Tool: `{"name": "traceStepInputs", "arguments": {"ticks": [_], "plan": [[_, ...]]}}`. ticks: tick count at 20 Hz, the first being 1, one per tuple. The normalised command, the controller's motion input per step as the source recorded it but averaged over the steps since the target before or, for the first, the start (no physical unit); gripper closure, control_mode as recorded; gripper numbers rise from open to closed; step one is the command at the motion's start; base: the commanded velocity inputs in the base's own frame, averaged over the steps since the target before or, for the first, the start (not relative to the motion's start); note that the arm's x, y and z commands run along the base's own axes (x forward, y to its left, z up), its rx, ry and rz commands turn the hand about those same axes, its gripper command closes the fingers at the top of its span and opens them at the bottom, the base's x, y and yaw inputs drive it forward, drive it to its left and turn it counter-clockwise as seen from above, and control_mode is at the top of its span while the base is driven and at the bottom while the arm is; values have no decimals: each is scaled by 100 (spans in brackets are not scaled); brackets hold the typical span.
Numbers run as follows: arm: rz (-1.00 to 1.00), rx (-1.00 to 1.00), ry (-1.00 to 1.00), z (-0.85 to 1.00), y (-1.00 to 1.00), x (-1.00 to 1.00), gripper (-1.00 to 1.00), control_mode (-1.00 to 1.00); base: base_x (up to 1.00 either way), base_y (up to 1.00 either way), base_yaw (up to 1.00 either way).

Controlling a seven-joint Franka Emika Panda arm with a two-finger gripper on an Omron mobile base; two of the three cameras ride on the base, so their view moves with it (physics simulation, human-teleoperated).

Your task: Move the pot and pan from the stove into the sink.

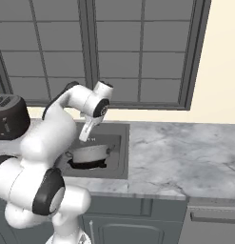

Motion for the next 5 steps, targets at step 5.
{"name": "traceStepInputs", "arguments": {"ticks": [5], "plan": [[-1, 10, -48, 25, -23, -57, -100, -100, 0, 0, 0]]}}
